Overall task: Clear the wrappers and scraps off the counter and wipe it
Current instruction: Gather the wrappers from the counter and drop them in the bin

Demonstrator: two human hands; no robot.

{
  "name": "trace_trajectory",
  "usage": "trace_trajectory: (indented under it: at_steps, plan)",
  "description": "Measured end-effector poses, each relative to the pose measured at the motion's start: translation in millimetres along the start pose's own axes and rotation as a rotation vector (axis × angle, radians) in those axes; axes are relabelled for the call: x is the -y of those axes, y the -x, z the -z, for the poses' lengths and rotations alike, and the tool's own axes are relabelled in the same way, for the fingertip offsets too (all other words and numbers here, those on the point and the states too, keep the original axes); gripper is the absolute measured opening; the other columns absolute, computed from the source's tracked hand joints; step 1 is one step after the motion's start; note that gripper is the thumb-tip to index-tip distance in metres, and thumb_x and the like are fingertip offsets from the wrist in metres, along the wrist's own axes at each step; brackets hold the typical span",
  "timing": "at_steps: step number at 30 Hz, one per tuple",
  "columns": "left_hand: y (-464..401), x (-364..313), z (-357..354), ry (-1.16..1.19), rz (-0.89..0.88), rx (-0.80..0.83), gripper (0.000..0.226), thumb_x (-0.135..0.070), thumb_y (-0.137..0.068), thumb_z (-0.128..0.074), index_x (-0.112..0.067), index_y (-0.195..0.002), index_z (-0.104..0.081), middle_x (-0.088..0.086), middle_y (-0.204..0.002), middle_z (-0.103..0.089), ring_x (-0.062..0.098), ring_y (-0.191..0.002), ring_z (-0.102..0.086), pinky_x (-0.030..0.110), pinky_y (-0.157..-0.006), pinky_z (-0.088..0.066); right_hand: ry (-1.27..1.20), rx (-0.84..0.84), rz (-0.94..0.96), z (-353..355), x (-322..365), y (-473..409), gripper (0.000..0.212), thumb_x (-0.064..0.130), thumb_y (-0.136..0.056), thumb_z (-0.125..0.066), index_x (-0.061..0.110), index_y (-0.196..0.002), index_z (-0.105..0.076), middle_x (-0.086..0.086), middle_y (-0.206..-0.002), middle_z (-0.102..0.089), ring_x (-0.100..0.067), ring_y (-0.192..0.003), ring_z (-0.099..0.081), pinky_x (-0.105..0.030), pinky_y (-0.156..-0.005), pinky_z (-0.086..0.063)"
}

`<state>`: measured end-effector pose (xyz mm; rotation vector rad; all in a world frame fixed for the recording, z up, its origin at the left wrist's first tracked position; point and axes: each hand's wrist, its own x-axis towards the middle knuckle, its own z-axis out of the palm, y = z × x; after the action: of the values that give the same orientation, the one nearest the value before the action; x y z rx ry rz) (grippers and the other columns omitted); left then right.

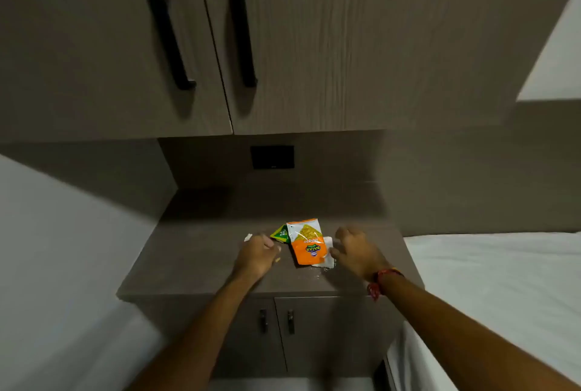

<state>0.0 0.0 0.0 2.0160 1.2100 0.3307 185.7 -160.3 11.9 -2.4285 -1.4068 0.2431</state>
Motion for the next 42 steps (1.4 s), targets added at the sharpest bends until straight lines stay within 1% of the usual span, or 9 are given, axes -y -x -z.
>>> trace_trajectory:
  at_steps: [2, 8, 16, 21, 26, 31, 35, 37, 42]
  plan:
    - [-24.7, 3.8, -15.8, -0.103, -0.004, -0.051, 0.011, -0.017, -0.090, -0.067, -0.013, -0.101, -0.066, 0.008, -0.106, -0.071, 0.028, -0.106, -0.066, 0.041, -0.093, -0.056, -0.094, -0.030, -0.067, -21.9, -7.9, -15.1, 0.052, 0.052, -0.088, -0.064, 0.012, -0.120, -0.057, -0.006, -0.119, -0.060, -0.025, -0.109, -0.059, -0.036, -0.087, -0.052]
    - [-86.9, 13.9, -46.9, -0.503, -0.189, 0.024, 0.074, -0.010, -0.083, -0.068, -0.026, -0.151, -0.042, 0.001, -0.154, -0.045, 0.028, -0.139, -0.042, 0.042, -0.113, -0.041, -0.077, -0.093, -0.020, -76.0, 18.9, -55.0, 0.101, 0.082, -0.061, -0.060, 0.023, -0.141, -0.041, -0.005, -0.126, -0.048, -0.028, -0.110, -0.054, -0.044, -0.089, -0.051]
    - [-96.2, 17.0, -80.1, -0.735, -0.242, -0.206, 0.042, -0.025, -0.095, -0.051, -0.026, -0.138, -0.052, 0.001, -0.138, -0.058, 0.028, -0.126, -0.053, 0.043, -0.099, -0.037, -0.399, -0.109, -0.141, -98.3, 11.8, -76.7, 0.106, 0.038, -0.065, -0.076, 0.020, -0.153, -0.020, -0.014, -0.129, -0.043, -0.038, -0.113, -0.053, -0.047, -0.092, -0.053]
    - [-70.5, 7.3, -62.5, -0.623, -0.120, -0.396, 0.052, -0.035, -0.085, -0.067, -0.018, -0.132, -0.053, 0.009, -0.131, -0.057, 0.033, -0.121, -0.056, 0.047, -0.096, -0.044, -0.555, -0.234, -0.055, -77.2, -8.5, -70.3, 0.099, 0.032, -0.066, -0.075, 0.018, -0.151, -0.026, -0.009, -0.129, -0.040, -0.031, -0.115, -0.051, -0.043, -0.092, -0.051]
    - [-10.9, -1.5, -60.6, -0.144, -0.228, -0.459, 0.036, -0.040, -0.090, -0.067, -0.014, -0.112, -0.056, 0.007, -0.112, -0.063, 0.025, -0.102, -0.063, 0.040, -0.083, -0.054, -0.714, -0.291, -0.008, -69.5, -8.7, -20.5, 0.087, 0.027, -0.075, -0.077, 0.017, -0.148, -0.031, -0.006, -0.128, -0.041, -0.022, -0.114, -0.051, -0.042, -0.096, -0.050]
    - [68.2, 28.9, -109.0, 0.154, -0.297, -0.323, 0.040, -0.052, -0.092, -0.062, -0.022, -0.115, -0.049, -0.001, -0.107, -0.065, 0.016, -0.096, -0.065, 0.036, -0.078, -0.056, -0.895, -0.306, 0.087, -108.8, -17.6, 64.8, 0.079, 0.035, -0.083, -0.072, 0.015, -0.148, -0.031, -0.005, -0.129, -0.044, -0.016, -0.117, -0.054, -0.031, -0.095, -0.049]
    - [128.0, 85.3, -175.2, 0.303, -0.253, -0.058, 0.030, -0.061, -0.093, -0.056, -0.048, -0.117, -0.046, -0.009, -0.105, -0.066, 0.011, -0.094, -0.068, 0.029, -0.078, -0.057, -0.845, -0.202, -0.060, -165.4, -47.6, 142.8, 0.078, 0.031, -0.082, -0.071, 0.028, -0.147, -0.029, 0.001, -0.128, -0.041, -0.010, -0.115, -0.051, -0.017, -0.092, -0.045]
    - [146.8, 124.5, -210.7, 0.202, -0.217, 0.048, 0.035, -0.059, -0.093, -0.057, -0.039, -0.120, -0.049, -0.009, -0.098, -0.065, 0.010, -0.083, -0.066, 0.030, -0.070, -0.056, -0.872, -0.125, -0.149, -203.1, -68.3, 177.8, 0.076, 0.027, -0.085, -0.072, 0.025, -0.147, -0.030, 0.006, -0.130, -0.041, -0.006, -0.118, -0.051, -0.011, -0.092, -0.042]
    - [154.6, 245.6, -325.4, 0.026, 0.138, 0.349, 0.031, -0.044, -0.089, -0.070, -0.017, -0.091, -0.054, 0.002, -0.077, -0.066, 0.021, -0.068, -0.063, 0.033, -0.061, -0.046, -0.993, 0.010, -0.494, -339.1, -134.3, 230.5, 0.068, 0.013, -0.081, -0.067, 0.030, -0.141, -0.038, -0.005, -0.135, -0.047, -0.021, -0.126, -0.051, -0.040, -0.108, -0.043]
